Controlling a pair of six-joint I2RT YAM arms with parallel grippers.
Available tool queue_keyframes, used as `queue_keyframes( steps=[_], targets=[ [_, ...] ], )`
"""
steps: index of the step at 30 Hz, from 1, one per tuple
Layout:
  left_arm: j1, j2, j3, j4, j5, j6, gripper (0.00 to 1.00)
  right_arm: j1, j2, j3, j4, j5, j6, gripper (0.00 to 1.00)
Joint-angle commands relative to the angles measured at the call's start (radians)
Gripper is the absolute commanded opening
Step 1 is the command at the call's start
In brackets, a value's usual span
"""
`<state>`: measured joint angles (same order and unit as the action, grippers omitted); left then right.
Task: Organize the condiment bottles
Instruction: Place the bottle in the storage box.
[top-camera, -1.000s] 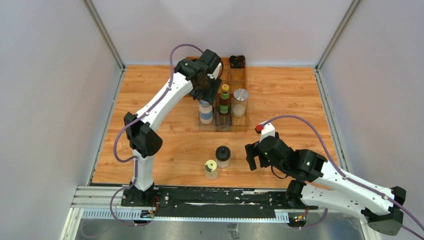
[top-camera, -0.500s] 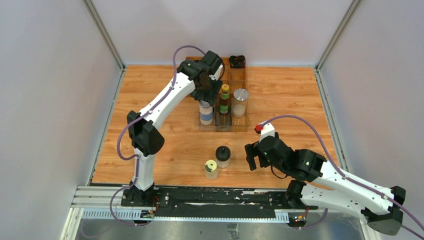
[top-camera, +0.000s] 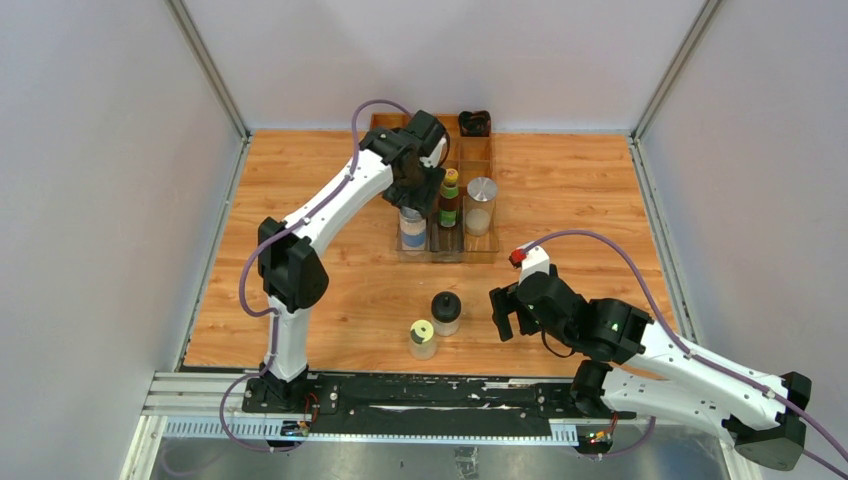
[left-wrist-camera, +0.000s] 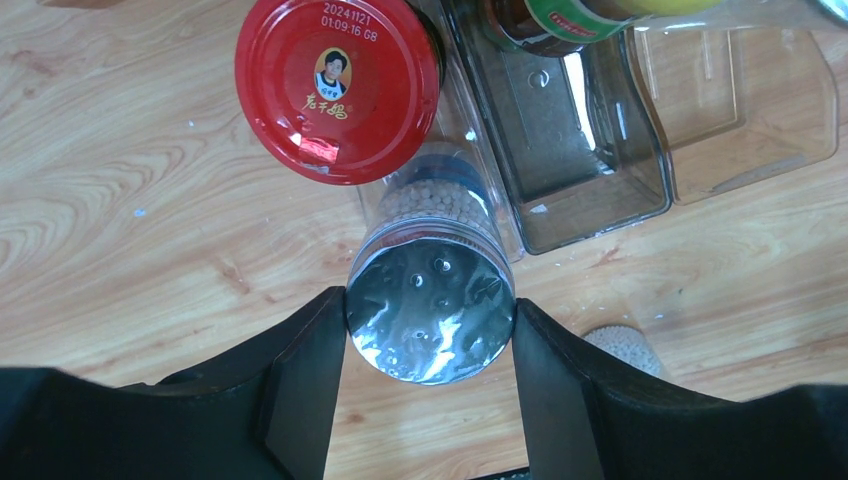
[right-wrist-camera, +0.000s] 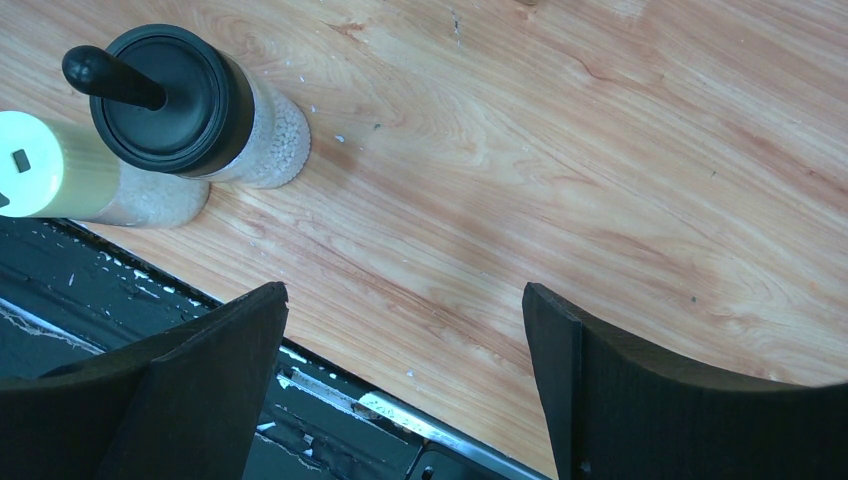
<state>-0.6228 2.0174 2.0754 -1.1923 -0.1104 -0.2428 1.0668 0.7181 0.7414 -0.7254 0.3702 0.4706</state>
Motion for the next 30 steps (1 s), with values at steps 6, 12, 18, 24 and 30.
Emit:
queue_keyframes(
  steps=[6, 12, 18, 24, 30],
  targets=[
    [0.014, -0.031, -0.057, 0.076, 0.030, 0.011, 0.37, 0.013, -0.006, -0.016, 0.006, 0.024, -0.012, 0.94],
    [0.014, -0.033, -0.081, 0.090, 0.035, 0.010, 0.38, 0.013, -0.006, -0.017, 0.007, 0.025, -0.011, 0.94],
    [0.016, -0.036, -0.092, 0.093, 0.027, 0.009, 0.42, 0.013, -0.005, -0.019, 0.009, 0.024, -0.012, 0.94],
    [0.016, -0.051, -0.108, 0.092, 0.015, 0.002, 0.62, 0.014, -0.003, -0.019, 0.010, 0.023, -0.012, 0.94],
    [0.017, -0.074, -0.111, 0.092, 0.004, 0.011, 0.77, 0.014, -0.002, -0.019, 0.011, 0.022, -0.013, 0.94]
  ],
)
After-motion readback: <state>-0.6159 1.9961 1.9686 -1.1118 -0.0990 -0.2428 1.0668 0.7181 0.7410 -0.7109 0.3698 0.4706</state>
